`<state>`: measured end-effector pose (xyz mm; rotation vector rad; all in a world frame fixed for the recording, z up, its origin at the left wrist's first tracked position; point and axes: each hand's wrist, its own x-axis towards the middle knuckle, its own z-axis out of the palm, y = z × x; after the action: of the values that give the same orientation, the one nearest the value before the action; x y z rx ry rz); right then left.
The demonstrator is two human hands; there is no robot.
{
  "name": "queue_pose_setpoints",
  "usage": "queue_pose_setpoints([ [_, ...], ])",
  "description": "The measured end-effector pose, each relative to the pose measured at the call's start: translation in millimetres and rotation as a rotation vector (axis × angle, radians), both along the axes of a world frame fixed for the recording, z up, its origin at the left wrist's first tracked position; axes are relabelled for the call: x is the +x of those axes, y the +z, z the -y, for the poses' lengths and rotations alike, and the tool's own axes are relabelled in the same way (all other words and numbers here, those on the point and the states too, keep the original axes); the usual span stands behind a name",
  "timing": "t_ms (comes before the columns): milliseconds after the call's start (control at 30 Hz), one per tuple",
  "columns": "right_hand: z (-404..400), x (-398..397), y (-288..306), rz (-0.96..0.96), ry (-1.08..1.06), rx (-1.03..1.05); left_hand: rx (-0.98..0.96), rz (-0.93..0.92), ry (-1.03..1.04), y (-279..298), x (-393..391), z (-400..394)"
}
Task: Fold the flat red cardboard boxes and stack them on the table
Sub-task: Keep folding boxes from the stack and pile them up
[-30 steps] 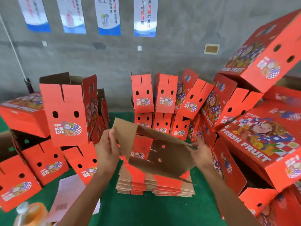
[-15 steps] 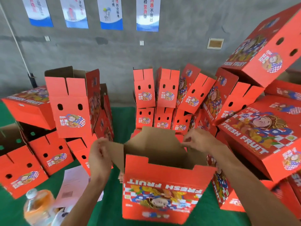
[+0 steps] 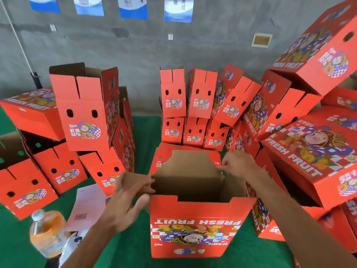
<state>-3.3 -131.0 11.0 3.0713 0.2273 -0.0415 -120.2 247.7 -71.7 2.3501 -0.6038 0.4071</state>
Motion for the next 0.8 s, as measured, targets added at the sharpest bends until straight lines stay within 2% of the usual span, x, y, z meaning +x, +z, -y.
queue_pose_setpoints([
  [100,-3,1,1,-0.004,-0.010,0.045,0.112,-0.116,0.173,-4,-6,11],
  [233,8,-9,0,-0.046,-0.050,0.207,-0.066,-0.198,0.392,-6,-5,41],
  [300,20,-19,-3,-0.076,-0.091,0.472,-0.092,-0.154,0.422,-5,-6,50],
  [400,27,-39,-6,-0.010,-0.235,1.150,0.046,-0.072,0.419,-5,-8,65],
  [467,27,-53,-13,0.081,-0.314,1.438,0.111,-0.017,0.420,-3,-7,75],
  [567,20,-76,-34,0.226,-0.234,1.493,0.197,0.157,0.358,0,-2,89],
  [633,14,-87,-47,0.279,-0.108,1.581,0.206,0.191,0.310,2,-3,96],
  [733,-5,-93,-59,0.216,-0.047,1.649,0.157,0.186,0.249,2,-3,96],
  [800,-17,-96,-63,0.142,-0.083,1.692,0.118,0.192,0.216,0,-1,92],
])
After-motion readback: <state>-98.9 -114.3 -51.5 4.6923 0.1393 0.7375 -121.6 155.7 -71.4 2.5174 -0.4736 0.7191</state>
